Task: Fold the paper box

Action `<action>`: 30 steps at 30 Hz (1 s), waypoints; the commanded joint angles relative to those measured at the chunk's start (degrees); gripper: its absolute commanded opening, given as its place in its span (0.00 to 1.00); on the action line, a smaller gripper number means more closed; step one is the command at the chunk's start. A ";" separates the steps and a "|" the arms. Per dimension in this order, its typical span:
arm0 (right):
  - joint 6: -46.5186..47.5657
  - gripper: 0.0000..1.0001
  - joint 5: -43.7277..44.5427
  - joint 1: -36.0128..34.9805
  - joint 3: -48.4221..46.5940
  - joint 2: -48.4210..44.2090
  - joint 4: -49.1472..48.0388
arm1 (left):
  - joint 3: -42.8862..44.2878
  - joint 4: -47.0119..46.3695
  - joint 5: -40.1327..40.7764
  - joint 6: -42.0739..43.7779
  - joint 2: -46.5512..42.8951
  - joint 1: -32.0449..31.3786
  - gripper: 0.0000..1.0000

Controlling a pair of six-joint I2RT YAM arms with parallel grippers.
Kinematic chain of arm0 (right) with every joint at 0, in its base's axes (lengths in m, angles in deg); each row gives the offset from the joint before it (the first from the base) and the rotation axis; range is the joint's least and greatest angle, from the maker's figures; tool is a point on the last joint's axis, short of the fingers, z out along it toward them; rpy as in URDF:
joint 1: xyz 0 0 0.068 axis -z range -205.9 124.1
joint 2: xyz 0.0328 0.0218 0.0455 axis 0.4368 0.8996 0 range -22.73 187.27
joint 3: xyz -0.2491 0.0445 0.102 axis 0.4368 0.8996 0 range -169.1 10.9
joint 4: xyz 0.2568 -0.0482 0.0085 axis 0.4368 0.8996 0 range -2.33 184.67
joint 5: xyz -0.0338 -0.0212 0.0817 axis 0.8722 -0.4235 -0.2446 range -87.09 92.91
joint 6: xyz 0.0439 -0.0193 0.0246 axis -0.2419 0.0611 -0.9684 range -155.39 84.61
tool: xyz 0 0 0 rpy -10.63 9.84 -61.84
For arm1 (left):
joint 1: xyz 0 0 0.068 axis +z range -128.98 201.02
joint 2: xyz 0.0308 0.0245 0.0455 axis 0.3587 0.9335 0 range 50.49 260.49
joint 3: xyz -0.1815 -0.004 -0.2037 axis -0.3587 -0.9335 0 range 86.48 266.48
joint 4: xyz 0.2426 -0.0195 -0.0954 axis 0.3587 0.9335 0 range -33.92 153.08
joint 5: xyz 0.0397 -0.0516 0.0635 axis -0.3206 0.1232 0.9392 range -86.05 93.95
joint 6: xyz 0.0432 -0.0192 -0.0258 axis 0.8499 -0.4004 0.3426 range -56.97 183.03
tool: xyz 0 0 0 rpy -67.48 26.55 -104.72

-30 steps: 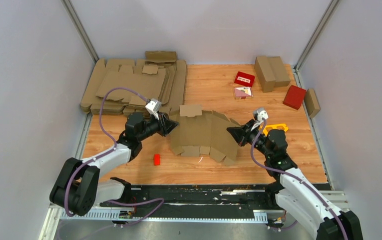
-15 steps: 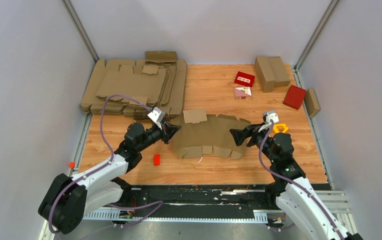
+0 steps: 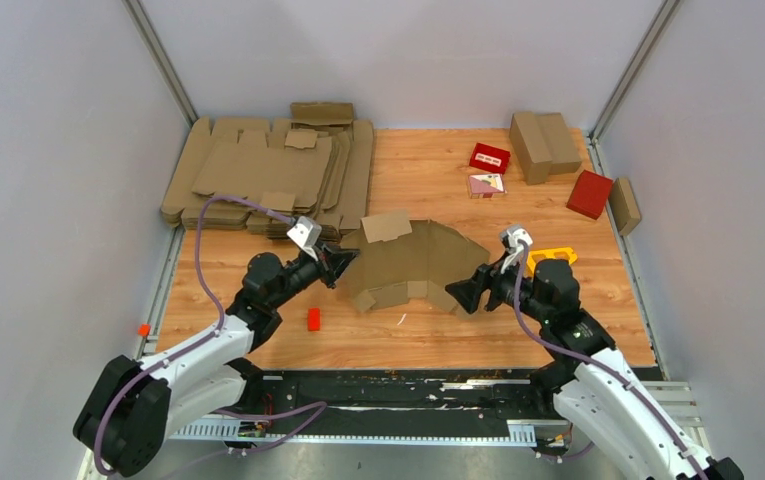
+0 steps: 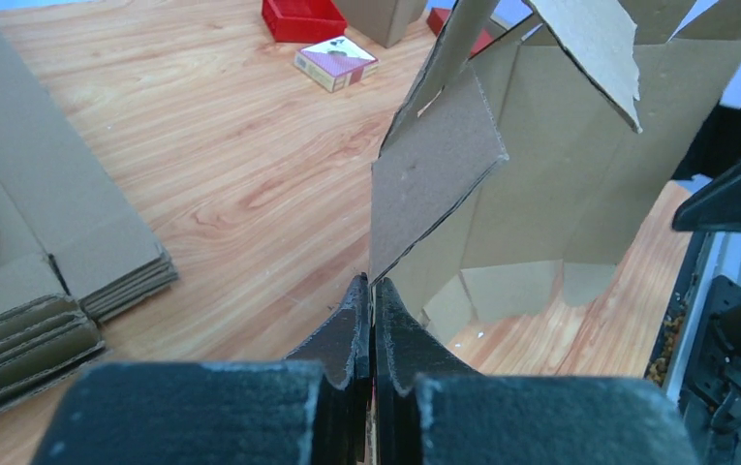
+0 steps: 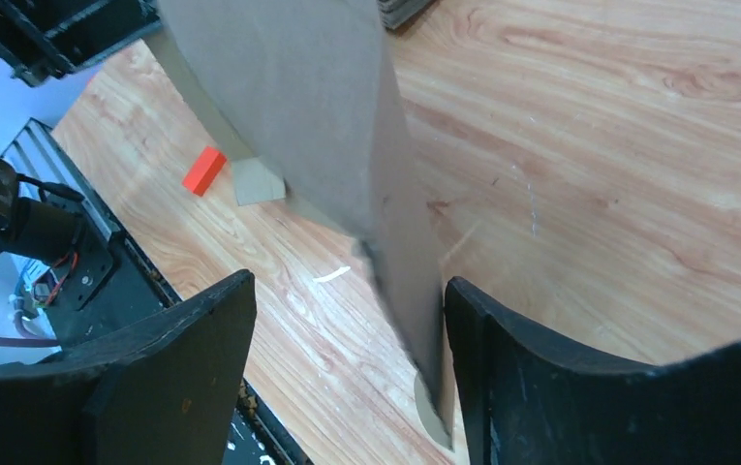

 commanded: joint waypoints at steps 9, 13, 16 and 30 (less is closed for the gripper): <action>-2.14 0.79 31.67 -1.83 -7.91 -6.42 15.68 | 0.67 -0.54 3.08 -4.50 -3.48 0.03 0.00; -1.67 0.75 25.20 -1.81 -7.72 -10.22 13.55 | 0.49 0.65 4.37 -4.80 -5.06 0.03 0.00; 0.28 0.70 12.62 -1.81 -6.33 -10.21 7.99 | 0.66 1.42 4.82 -5.07 -5.49 0.03 0.00; -3.97 0.47 4.71 -8.53 -9.34 27.10 -16.31 | 0.21 -4.89 -3.74 -3.96 -2.13 0.03 0.00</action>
